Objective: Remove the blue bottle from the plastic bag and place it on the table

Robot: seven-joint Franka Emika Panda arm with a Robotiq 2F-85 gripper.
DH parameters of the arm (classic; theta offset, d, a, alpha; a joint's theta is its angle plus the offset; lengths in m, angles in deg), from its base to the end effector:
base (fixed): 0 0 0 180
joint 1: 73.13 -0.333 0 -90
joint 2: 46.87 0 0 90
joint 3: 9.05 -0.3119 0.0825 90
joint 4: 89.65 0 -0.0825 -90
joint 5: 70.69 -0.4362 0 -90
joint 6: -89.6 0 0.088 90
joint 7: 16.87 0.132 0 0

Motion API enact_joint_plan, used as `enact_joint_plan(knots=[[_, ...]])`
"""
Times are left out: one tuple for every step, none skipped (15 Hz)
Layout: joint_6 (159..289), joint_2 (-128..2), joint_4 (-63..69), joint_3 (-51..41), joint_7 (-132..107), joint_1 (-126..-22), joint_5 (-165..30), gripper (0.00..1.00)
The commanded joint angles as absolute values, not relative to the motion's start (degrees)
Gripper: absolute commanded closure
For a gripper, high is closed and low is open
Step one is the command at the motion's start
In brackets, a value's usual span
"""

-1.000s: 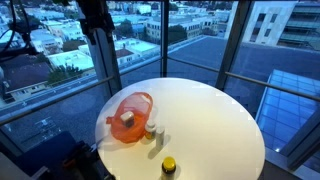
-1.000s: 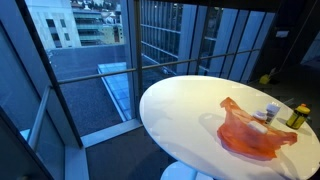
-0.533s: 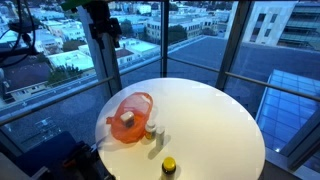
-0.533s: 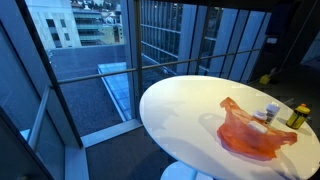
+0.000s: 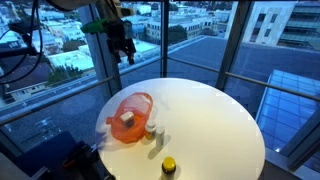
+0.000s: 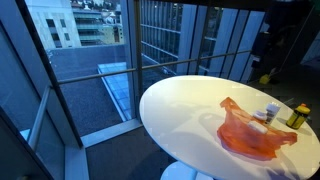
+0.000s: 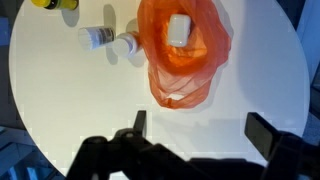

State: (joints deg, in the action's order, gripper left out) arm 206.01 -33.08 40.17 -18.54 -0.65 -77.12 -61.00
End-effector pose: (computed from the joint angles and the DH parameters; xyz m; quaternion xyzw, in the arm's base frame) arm 0.5121 0.1095 0.4067 0.9954 0.0113 0.0252 0.0919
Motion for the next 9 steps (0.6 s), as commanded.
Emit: enact_joint_plan(knots=[[213.0,-31.4,46.4,-16.9,1.5,-75.7,-60.1,0.0],[214.5,-31.4,47.7,-16.5,1.6,-75.3,-60.3,0.0],[216.0,-31.4,49.2,-16.2,1.8,-74.8,-60.2,0.0],[217.4,-31.4,50.6,-15.8,1.9,-74.4,-60.4,0.0],[218.7,-31.6,51.8,-15.5,2.0,-74.0,-60.7,0.0],[220.0,-31.7,53.0,-15.0,1.9,-73.7,-61.1,0.0],[221.2,-31.9,54.0,-14.4,1.4,-73.5,-62.1,0.0],[222.3,-32.2,55.0,-13.8,1.0,-73.2,-62.8,0.0],[223.2,-32.5,55.7,-13.1,0.2,-73.2,-64.0,0.0]])
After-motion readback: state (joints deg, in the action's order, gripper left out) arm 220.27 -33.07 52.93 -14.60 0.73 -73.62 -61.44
